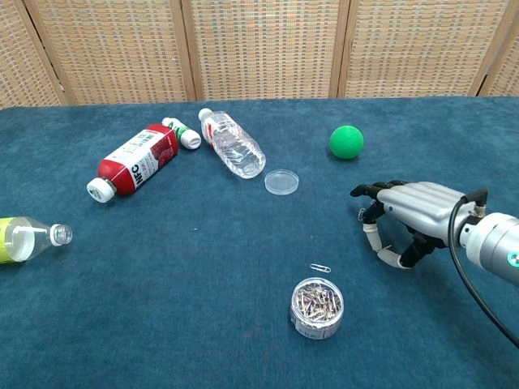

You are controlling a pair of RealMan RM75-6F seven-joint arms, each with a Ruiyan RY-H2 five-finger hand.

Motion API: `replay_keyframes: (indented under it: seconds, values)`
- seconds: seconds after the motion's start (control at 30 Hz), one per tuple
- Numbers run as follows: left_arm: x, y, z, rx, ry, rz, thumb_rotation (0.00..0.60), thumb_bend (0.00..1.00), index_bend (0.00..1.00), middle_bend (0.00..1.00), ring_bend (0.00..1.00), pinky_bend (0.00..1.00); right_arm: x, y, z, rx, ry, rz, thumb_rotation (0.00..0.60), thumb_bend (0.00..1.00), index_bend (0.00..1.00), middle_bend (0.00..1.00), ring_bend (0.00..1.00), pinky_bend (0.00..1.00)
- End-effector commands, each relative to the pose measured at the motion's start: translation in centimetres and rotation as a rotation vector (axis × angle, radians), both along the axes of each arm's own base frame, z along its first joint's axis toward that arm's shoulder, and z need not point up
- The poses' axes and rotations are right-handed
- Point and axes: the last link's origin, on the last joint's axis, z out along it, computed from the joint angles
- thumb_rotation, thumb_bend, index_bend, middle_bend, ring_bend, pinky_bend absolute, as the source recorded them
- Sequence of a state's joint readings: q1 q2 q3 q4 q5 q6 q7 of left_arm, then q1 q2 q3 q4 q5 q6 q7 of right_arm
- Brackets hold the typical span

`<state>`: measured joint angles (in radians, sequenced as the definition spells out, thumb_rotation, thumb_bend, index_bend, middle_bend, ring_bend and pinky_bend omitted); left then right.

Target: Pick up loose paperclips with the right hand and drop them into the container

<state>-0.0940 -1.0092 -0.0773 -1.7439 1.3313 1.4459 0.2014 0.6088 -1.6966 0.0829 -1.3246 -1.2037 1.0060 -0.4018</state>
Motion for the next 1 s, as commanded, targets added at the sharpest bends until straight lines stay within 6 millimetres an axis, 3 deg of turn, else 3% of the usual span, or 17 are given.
replay_keyframes:
  seconds: [0.03, 0.3, 0.53, 0.77, 1.0]
  values:
    - [0.0, 0.0, 0.0, 0.0, -0.001, -0.001, 0.6, 0.0, 0.0, 0.0, 0.0, 0.0, 0.3, -0.1, 0.4, -0.009, -0.012, 0.009, 0.6, 0.4, 0.72, 0.05, 0.0, 0.05]
    - [0.1, -0.1, 0.1, 0.002, -0.006, -0.004, 0.6, 0.0, 0.0, 0.0, 0.0, 0.0, 3.2, 0.3, 2.9, -0.017, -0.083, 0.106, 0.6, 0.4, 0.72, 0.06, 0.0, 0.05]
    - [0.1, -0.1, 0.1, 0.0, -0.007, -0.007, 0.6, 0.0, 0.0, 0.0, 0.0, 0.0, 5.6, 2.4, 3.9, 0.112, -0.105, 0.235, 0.6, 0.4, 0.72, 0.06, 0.0, 0.05]
    - [0.2, -0.1, 0.1, 0.001, -0.006, -0.008, 0.6, 0.0, 0.0, 0.0, 0.0, 0.0, 7.0, 4.0, 3.1, 0.229, -0.121, 0.307, 0.6, 0.41, 0.72, 0.06, 0.0, 0.05]
    - [0.1, 0.0, 0.1, 0.0, -0.006, -0.006, 0.6, 0.0, 0.0, 0.0, 0.0, 0.0, 8.0, 5.1, 0.8, 0.234, -0.086, 0.34, 0.6, 0.41, 0.72, 0.06, 0.0, 0.05]
